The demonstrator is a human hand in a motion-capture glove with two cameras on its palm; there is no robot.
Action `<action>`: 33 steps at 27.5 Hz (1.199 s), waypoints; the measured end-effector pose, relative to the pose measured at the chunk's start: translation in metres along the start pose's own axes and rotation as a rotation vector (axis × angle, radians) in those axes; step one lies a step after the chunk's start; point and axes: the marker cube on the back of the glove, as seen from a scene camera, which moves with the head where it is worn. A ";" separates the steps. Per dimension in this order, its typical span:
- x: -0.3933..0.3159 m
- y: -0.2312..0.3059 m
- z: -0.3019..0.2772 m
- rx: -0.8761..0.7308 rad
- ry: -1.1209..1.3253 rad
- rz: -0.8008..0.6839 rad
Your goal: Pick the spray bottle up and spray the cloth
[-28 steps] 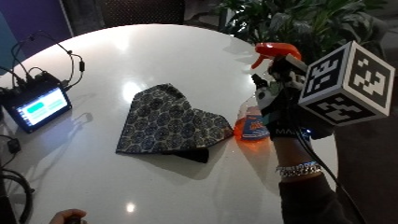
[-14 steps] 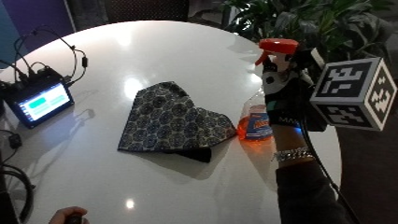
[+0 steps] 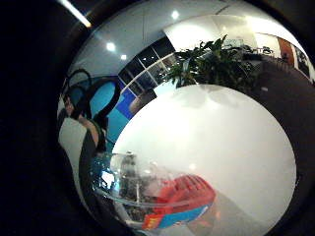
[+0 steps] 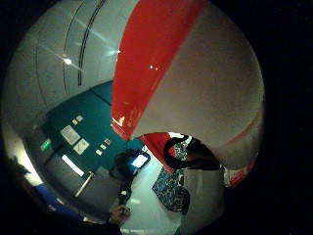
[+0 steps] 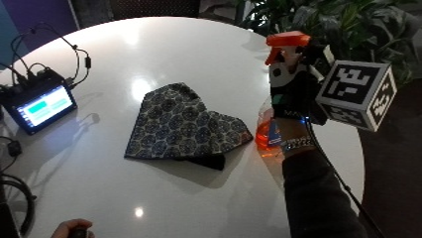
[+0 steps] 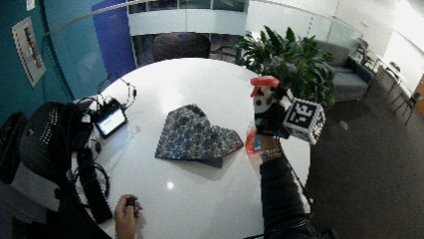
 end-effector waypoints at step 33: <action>-0.047 -0.005 0.006 0.131 0.504 -0.779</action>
